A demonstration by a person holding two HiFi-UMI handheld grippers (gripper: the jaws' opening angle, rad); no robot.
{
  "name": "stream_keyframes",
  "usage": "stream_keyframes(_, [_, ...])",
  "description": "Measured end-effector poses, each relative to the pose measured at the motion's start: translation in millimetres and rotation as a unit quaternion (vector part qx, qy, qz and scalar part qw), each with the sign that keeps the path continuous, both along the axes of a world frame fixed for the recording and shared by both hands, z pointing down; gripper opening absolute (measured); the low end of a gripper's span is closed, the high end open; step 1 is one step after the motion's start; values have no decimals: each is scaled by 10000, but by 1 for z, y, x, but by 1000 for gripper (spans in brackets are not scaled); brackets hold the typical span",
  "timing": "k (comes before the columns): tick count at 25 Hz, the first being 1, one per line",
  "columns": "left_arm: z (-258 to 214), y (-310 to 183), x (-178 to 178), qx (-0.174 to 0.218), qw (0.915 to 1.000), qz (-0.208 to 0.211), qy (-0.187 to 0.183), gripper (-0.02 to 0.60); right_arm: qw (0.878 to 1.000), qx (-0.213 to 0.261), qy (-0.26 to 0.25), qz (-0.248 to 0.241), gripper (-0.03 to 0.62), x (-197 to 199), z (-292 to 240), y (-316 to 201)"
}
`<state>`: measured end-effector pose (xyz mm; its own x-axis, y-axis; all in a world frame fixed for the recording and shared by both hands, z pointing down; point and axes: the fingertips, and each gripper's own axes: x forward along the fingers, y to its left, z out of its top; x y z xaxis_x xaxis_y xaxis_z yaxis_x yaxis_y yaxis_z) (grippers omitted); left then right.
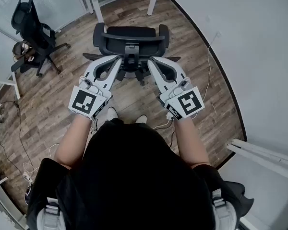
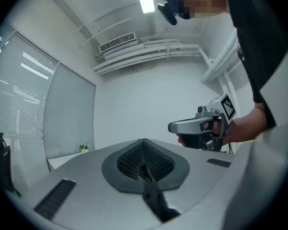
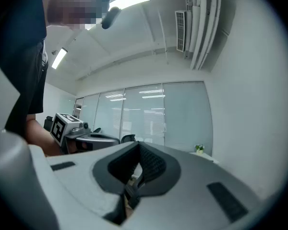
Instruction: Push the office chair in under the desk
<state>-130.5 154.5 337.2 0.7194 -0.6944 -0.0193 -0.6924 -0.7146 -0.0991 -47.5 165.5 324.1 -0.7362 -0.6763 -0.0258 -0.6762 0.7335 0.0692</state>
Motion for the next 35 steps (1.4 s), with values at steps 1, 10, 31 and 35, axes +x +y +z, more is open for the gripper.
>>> stream_keyframes(1, [2,0,0,-23,10000,-32,-19,-6,10000,-4,2,-6,2,1,1,0])
stream_keyframes(10, [10,-1,2,-73,9996,-239,-130,-6,9999,-44,30,-89,2,17,7,1])
stream_keyframes(31, [100,-34,-41,-869,9860,-524,-1325,52,9828,-1386,1192,-271,34,54,125,-33])
stream_keyframes(35, [132,-49,-50,-1078,9774,-199,-1806,109,9743,-1575,1568,-361,77,47,144,-45])
